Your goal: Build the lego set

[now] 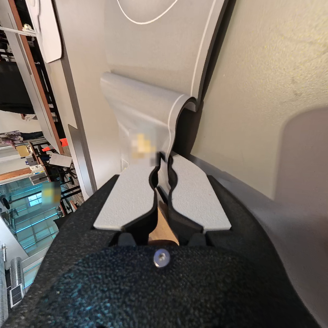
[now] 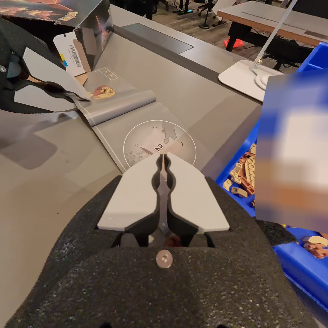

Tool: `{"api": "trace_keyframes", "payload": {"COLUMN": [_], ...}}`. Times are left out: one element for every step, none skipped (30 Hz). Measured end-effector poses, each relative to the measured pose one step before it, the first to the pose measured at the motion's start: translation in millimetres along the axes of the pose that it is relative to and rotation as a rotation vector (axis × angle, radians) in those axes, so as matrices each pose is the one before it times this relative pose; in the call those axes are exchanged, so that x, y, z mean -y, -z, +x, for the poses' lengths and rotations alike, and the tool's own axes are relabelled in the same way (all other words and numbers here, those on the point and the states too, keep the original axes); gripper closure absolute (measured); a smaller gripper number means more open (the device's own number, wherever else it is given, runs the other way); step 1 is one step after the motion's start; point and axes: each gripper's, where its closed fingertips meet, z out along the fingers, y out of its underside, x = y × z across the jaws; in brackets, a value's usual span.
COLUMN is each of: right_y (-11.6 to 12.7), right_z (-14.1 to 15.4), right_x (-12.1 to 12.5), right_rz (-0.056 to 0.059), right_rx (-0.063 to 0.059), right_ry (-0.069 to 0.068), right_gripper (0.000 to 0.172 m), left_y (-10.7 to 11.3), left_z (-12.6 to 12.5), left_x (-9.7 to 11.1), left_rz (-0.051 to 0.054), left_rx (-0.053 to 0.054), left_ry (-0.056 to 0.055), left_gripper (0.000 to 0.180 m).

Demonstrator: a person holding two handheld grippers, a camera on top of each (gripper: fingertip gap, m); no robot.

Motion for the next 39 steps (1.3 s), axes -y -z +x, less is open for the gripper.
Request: {"api": "trace_keyframes", "payload": {"right_y": [0.18, -0.31, 0.01, 0.93, 1.51, 1.69, 1.75, 1.51, 1.77, 2.71, 3.67, 4.24, 4.59, 4.16, 3.93, 3.77, 3.62, 3.19, 3.02, 2.76, 2.64, 2.33, 2.37, 2.37, 2.59, 2.6, 2.53, 2.36, 2.07, 1.84, 1.59, 1.19, 0.8, 0.51, 0.22, 0.21, 0.09, -0.06, -0.36], "right_z": [0.19, 3.91, 5.98, 4.71, 2.47, -0.05, -0.94, -2.04, -3.02, -3.52, -3.22, -4.71, -6.87, -4.92, -4.28, -3.91, -1.35, 0.62, 1.13, 0.69, 1.03, 1.53, 0.86, 0.15, 0.75, 0.97, 1.44, 1.95, 1.43, 0.86, 0.97, 1.06, 0.34, 0.35, 0.57, 0.13, 0.03, 0.34, 0.35], "right_x": [-0.75, -2.55, -1.38, -0.78, -1.23, -1.45, -2.04, -3.08, -3.57, -3.03, -2.26, -1.3, -0.68, -1.77, -1.33, -1.74, -2.1, -2.18, -2.42, -2.0, -2.28, -2.31, -2.19, -2.19, -2.22, -2.12, -1.81, -1.67, -1.35, -0.64, 0.14, 0.09, 0.24, 0.32, 0.1, 0.04, 0.04, -0.19, -0.53], "right_rz": [-0.0042, -0.0172, -0.0077, -0.001, -0.0032, -0.0049, -0.0079, -0.0145, -0.0171, -0.0096, -0.0018, 0.0056, 0.0109, 0.005, 0.0085, 0.0042, 0.0018, -0.0017, -0.0031, -0.0022, -0.0046, -0.003, -0.0029, -0.0032, -0.0036, -0.0012, 0.0006, 0.0003, 0.0009, 0.0044, 0.0068, 0.0054, 0.005, 0.0037, 0.0018, 0.0012, 0.0007, -0.0014, -0.0044], "right_rx": [0.0012, -0.0202, -0.0218, -0.0061, 0.0057, 0.0102, 0.003, 0.001, 0.0039, 0.0064, 0.0069, 0.0206, 0.0388, 0.0296, 0.0288, 0.031, 0.0191, 0.0123, 0.0153, 0.0211, 0.0195, 0.0145, 0.0152, 0.0173, 0.0112, 0.0076, 0.0044, 0.0019, 0.0058, 0.0098, 0.0073, 0.0054, 0.0085, 0.0057, 0.0024, 0.0037, 0.0016, -0.0014, -0.0022], "right_ry": [-0.0026, 0.0024, 0.0052, -0.007, -0.0159, -0.0105, 0.0007, 0.0108, 0.0201, 0.0214, 0.0156, 0.0091, 0.0065, 0.0037, 0.0115, 0.0174, 0.0129, 0.009, 0.0074, 0.0079, 0.0086, 0.0081, 0.0048, 0.0023, 0.0026, 0.0063, 0.0061, -0.0005, -0.0074, -0.0124, -0.0166, -0.0167, -0.0135, -0.0109, -0.0092, -0.0058, -0.0039, -0.0032, -0.0013], "right_gripper": [0.172, 0.166, 0.165, 0.166, 0.164, 0.16, 0.155, 0.148, 0.144, 0.143, 0.142, 0.139, 0.138, 0.136, 0.135, 0.135, 0.135, 0.134, 0.134, 0.134, 0.134, 0.134, 0.134, 0.134, 0.134, 0.134, 0.134, 0.134, 0.134, 0.134, 0.135, 0.135, 0.135, 0.135, 0.135, 0.135, 0.135, 0.135, 0.135], "left_y": [-0.06, -0.07, 0.04, 0.22, 0.24, 0.32, 0.26, 0.31, 0.59, 1.21, 2.28, 3.27, 4.34, 5.13, 5.8, 5.99, 5.54, 4.83, 3.18, -0.12, -4.4, -8.63, -12.05, -13.68, -14.09, -13.17, -11.35, -9.71, -8.06, -6.88, -5.81, -4.71, -3.82, -3.41, -2.9, -2.47, -1.97, -1.47, -1.24], "left_z": [0.02, 0.03, -0.19, -0.29, -0.29, -0.27, -0.38, -0.35, -0.14, 0.21, 0.39, 0.96, 2.44, 2.64, 2.37, 1.73, 1.36, 2.48, 3.14, 3.51, 4.46, 4.26, 4.34, 4.65, 3.71, 0.42, -2.58, -4.4, -4.56, -2.99, -0.19, 1.21, -0.03, -2.43, -1.89, -0.12, 1.24, 1.62, 1.28], "left_x": [-0.29, -0.21, -0.2, -0.1, -0.18, 0.18, 0.82, 0.96, 1.16, 1.94, 2.81, 3.27, 3.37, 2.68, 2.95, 4.33, 6.81, 10.78, 15.79, 19.31, 18.94, 15.52, 11.03, 6.87, 3.25, 1.86, 2.46, 3.5, 4.29, 5.36, 5.51, 4.61, 2.68, 0.73, -0.61, -0.93, -0.61, -0.8, -1.47], "left_rz": [-0.0007, -0.0011, -0.0008, -0.0003, 0.0007, 0.0036, 0.0092, 0.009, 0.0089, 0.0153, 0.0224, 0.028, 0.0319, 0.0299, 0.031, 0.0399, 0.0505, 0.0638, 0.0845, 0.0955, 0.0849, 0.0586, 0.0298, 0.0049, -0.0191, -0.0308, -0.0308, -0.0266, -0.0212, -0.0138, -0.006, -0.0054, -0.0098, -0.016, -0.0191, -0.0151, -0.0067, -0.0028, -0.0051], "left_rx": [-0.0001, 0.001, 0.0009, 0.0009, 0.0006, 0.0001, 0.0003, 0.0007, 0.0004, -0.0009, -0.0039, -0.0117, -0.025, -0.0272, -0.0255, -0.017, -0.0165, -0.0284, -0.0341, -0.0354, -0.0422, -0.0421, -0.0429, -0.0481, -0.0464, -0.0303, -0.0134, -0.0028, -0.0002, -0.0072, -0.0209, -0.024, -0.0105, 0.0072, 0.0057, -0.0032, -0.0078, -0.0073, -0.0044], "left_ry": [0.0001, -0.0016, -0.0006, 0.0009, 0.0013, 0.0028, 0.0051, 0.0034, -0.0006, -0.0014, 0.002, 0.0055, 0.0048, 0.0033, -0.0023, -0.0046, 0.0068, 0.0205, 0.0294, 0.0364, 0.0415, 0.0438, 0.0402, 0.0346, 0.0228, 0.012, 0.0022, -0.0081, -0.0156, -0.0169, -0.0133, -0.0122, -0.017, -0.0173, -0.0133, -0.0083, -0.0066, -0.0038, -0.0007], "left_gripper": [0.174, 0.174, 0.174, 0.174, 0.174, 0.173, 0.171, 0.169, 0.167, 0.165, 0.161, 0.158, 0.155, 0.154, 0.154, 0.152, 0.151, 0.151, 0.151, 0.151, 0.152, 0.153, 0.153, 0.153, 0.152, 0.151, 0.151, 0.151, 0.151, 0.151, 0.151, 0.151, 0.152, 0.152, 0.152, 0.153, 0.153, 0.154, 0.155]}}
